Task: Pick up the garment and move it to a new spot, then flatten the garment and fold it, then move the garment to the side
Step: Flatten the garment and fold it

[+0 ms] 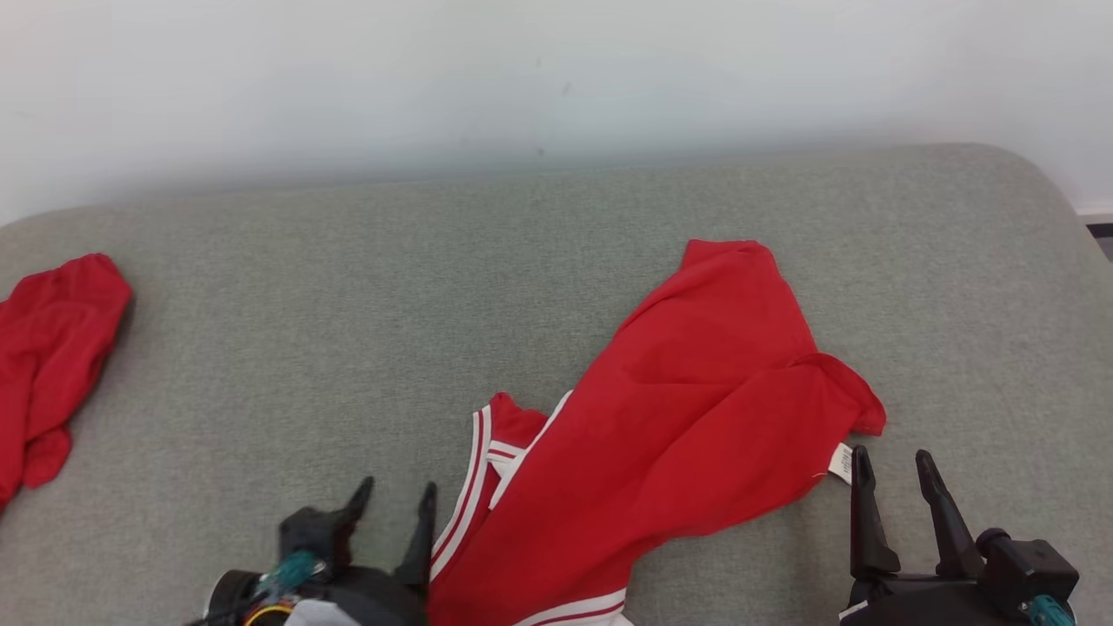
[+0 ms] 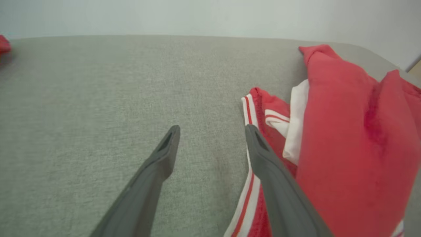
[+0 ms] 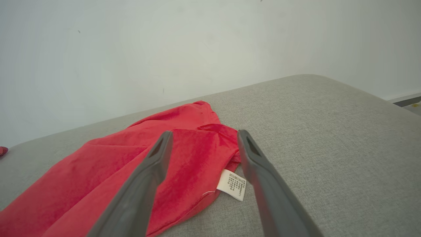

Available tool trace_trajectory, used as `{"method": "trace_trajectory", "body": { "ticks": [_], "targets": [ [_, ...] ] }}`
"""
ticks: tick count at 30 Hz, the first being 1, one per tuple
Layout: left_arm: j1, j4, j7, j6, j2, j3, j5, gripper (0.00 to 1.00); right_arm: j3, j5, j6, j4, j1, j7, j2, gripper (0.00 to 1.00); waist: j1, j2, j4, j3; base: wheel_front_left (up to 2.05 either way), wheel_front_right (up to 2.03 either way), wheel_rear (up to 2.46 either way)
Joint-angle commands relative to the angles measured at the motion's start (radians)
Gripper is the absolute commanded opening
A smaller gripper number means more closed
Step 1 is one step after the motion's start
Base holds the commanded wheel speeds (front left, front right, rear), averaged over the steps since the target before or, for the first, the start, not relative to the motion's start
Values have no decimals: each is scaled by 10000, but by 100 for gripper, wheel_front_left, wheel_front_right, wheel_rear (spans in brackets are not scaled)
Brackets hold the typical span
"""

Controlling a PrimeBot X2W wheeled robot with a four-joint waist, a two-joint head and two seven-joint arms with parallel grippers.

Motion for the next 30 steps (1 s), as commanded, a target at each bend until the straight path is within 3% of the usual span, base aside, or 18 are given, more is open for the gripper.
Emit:
{"method": "trace_trajectory", "body": {
  "ticks": [1, 4, 15, 16, 17, 18, 25, 30],
  "targets": [
    [-291, 411, 456, -32, 99, -240, -53, 100, 45, 143, 36, -13, -88, -63, 24, 100, 1, 0, -125, 43, 0, 0, 0],
    [-923, 1100, 1184, -95, 344, -801, 36, 100, 143, 202, 36, 0, -133, -63, 25, 100, 1, 0, -337, 135, 0, 0, 0],
    [-2088, 2421, 2339, -88, 875, -2858, -330, 100, 180, 329, 36, -8, -200, -122, 26, 100, 1, 0, -745, 382, 0, 0, 0],
    [-2158, 2572, 2412, -84, 920, -2904, -276, 93, 199, 337, 36, -2, -209, -121, 26, 100, 1, 0, -760, 389, 0, 0, 0],
    [-2240, 2704, 2420, -40, 956, -2924, -235, 9, 224, 358, 36, -1, -222, -125, 26, 100, 1, 0, -773, 398, 0, 0, 0],
    [-2299, 2846, 2456, -24, 947, -2930, -238, 0, 246, 398, 36, -4, -237, -128, 26, 100, 1, 0, -787, 408, 0, 0, 0],
    [-2973, 3089, 1374, 457, 808, -2359, -550, 0, 278, 519, 36, -61, -315, -140, 28, 100, 1, 0, -774, 594, 0, 0, 0],
    [-3606, 3157, 165, 1060, 973, -1711, -727, 0, 271, 610, 36, -107, -441, -144, 26, 100, 1, 0, -730, 828, 0, 0, 0]
  ]
}}
